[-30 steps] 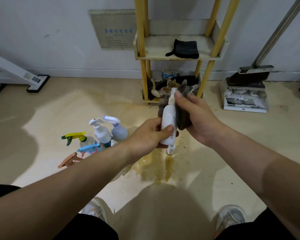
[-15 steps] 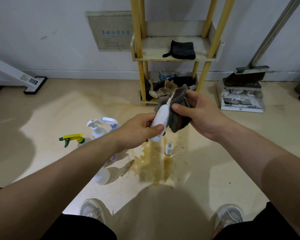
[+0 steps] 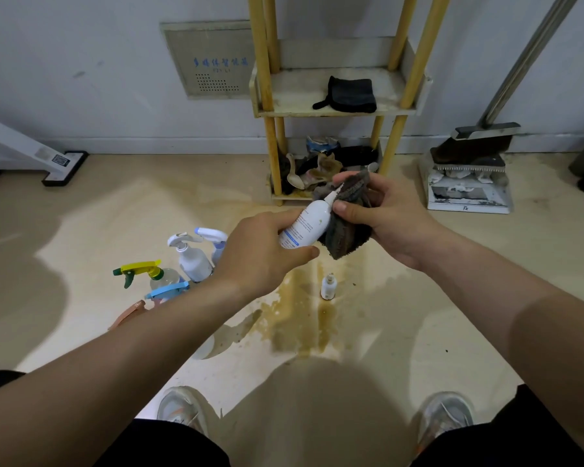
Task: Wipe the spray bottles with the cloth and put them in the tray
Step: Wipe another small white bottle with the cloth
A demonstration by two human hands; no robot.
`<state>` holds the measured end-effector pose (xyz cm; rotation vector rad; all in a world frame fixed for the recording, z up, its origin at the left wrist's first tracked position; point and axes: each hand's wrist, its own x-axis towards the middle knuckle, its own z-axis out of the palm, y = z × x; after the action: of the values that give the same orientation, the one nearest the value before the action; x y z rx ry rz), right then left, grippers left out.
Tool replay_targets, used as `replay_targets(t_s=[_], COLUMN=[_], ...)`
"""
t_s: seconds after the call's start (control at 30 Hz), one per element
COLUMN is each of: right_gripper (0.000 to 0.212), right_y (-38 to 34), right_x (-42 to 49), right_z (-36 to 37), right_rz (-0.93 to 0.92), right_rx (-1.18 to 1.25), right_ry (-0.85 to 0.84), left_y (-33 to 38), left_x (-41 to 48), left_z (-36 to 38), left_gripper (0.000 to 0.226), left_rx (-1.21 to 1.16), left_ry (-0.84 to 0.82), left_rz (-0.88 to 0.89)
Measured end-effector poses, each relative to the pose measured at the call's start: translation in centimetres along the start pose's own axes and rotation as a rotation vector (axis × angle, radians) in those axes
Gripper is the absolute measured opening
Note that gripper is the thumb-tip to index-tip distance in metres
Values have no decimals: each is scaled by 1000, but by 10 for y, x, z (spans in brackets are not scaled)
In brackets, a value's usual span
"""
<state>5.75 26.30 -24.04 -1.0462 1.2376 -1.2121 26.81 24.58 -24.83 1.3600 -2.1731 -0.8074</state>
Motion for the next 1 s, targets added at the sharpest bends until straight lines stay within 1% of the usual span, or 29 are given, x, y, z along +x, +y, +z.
replay_targets(t_s=[0.1, 0.17, 0.2, 0.27, 0.37, 0.4, 0.47, 0.5, 0.53, 0.6, 0.67, 0.7, 0.77, 0.87, 0.93, 1.0], right_gripper=[37, 50, 56, 59, 59, 58, 55, 57, 60, 60, 43, 35, 29, 27, 27, 29], right_y=[7, 11, 11, 10, 8, 6, 5, 5, 6, 11, 17, 19, 20, 14, 12, 11], right_x=[-1, -2, -2, -2, -4, -4, -5, -4, -5, -6, -8, -10, -13, -19, -20, -19], right_z=[9, 12, 12, 9, 4, 3, 5, 7, 11, 19, 29, 32, 36, 39, 39, 39], right_rz=[70, 91, 88, 67, 42, 36, 12, 4, 8, 40, 51, 39, -4, -103, -187, -264], right_rx=[149, 210, 219, 214, 262, 286, 327, 345, 360, 355, 243, 159, -21, -351, -530, -657], right_ry=[114, 144, 148, 126, 30, 4, 8, 48, 111, 246, 307, 319, 354, 420, 410, 372], left_y=[2, 2, 2, 3, 3, 3, 5, 7, 10, 15, 16, 16, 16, 15, 14, 15], left_x=[-2, -2, -2, 0, 6, 6, 4, 3, 2, -2, -5, -6, -7, -7, -6, -7], left_z=[3, 4, 4, 1, -11, -16, -19, -17, -13, -1, 11, 14, 16, 16, 16, 17], left_gripper=[54, 53, 53, 50, 31, 25, 27, 28, 26, 26, 32, 35, 40, 47, 48, 49], left_rx=[187, 233, 215, 51, -304, -389, -486, -509, -518, -462, -352, -293, -186, 1, 99, 126], left_ry=[53, 58, 43, -29, -239, -301, -367, -352, -301, -125, 25, 55, 59, 37, 20, -3], left_rz=[40, 39, 35, 27, -44, -87, -157, -171, -169, -156, -151, -155, -155, -120, -119, -139])
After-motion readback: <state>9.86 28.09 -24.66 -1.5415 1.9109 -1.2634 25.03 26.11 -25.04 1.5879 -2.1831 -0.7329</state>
